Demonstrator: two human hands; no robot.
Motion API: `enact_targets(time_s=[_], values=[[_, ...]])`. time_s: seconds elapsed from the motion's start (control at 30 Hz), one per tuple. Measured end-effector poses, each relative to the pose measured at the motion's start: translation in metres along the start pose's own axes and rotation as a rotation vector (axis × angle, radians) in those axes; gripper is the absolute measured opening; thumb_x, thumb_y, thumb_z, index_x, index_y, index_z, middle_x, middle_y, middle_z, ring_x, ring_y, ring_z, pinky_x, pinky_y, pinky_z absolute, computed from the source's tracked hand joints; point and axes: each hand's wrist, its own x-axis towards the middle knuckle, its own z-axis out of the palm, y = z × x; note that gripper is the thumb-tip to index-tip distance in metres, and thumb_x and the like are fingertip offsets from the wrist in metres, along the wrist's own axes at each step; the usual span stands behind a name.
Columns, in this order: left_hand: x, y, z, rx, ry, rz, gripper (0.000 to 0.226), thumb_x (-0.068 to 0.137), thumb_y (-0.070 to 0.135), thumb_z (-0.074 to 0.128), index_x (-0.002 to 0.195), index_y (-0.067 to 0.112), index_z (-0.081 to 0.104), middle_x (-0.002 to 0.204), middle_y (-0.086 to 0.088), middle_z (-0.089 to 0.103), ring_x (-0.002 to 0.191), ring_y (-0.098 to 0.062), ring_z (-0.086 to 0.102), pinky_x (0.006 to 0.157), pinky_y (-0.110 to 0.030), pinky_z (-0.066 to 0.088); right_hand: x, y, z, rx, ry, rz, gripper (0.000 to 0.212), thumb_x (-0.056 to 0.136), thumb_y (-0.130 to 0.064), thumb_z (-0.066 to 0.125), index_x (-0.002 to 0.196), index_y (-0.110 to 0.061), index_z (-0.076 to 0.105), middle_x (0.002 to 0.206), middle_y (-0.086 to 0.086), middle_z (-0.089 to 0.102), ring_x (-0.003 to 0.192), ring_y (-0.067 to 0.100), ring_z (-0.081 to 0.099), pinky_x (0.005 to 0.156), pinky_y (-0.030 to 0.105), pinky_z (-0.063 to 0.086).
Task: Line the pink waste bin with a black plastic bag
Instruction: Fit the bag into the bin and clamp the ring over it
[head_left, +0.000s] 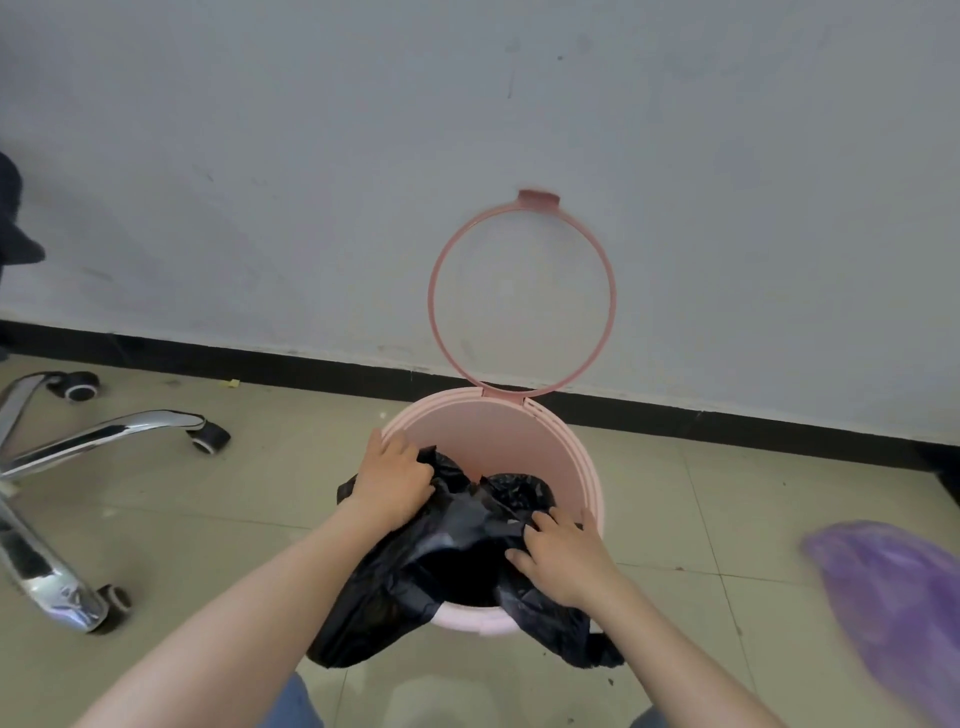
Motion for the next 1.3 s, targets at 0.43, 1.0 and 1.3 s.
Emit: enact_targets(time_s=[0.43, 1.0, 1.3], values=[[-0.091, 0.008, 0.004, -0.265, -0.177, 0.069, 0.123, 0.036, 0.096, 0.013, 0.144, 0.037, 0.007, 0.156, -0.004, -0.014, 0.141, -0.025, -0.022, 0.113, -0.051, -0.011, -0.033, 0.006, 0.015, 0.054, 0.355, 0.123, 0.058, 0.094, -0.046, 0.037, 0.145, -0.022, 0.021, 0.157, 0.010, 0.011, 0.145, 0.027, 0.005, 0.115, 0.047, 0.012], [-0.100, -0.037, -0.025, -0.889, 0.154, -0.210, 0.045, 0.079, 0.008, 0.068, 0.123, 0.011, 0.057, 0.139, -0.008, 0.048, 0.129, -0.024, 0.042, 0.100, -0.025, 0.030, -0.046, 0.059, -0.003, 0.482, 0.799, 0.402, 0.025, 0.089, -0.007, 0.049, 0.111, -0.010, 0.062, 0.116, 0.015, 0.061, 0.105, 0.033, 0.054, 0.078, 0.037, 0.046], [-0.128, 0.016, 0.001, -0.319, 0.829, 0.129, 0.035, 0.075, 0.029, 0.062, 0.105, 0.013, 0.056, 0.108, -0.016, 0.068, 0.107, -0.026, 0.049, 0.088, -0.040, 0.043, -0.047, 0.004, 0.043, -0.099, 0.880, -0.299, 0.026, 0.070, -0.036, 0.063, 0.086, -0.017, 0.072, 0.083, -0.003, 0.071, 0.081, 0.015, 0.058, 0.058, 0.024, 0.050]])
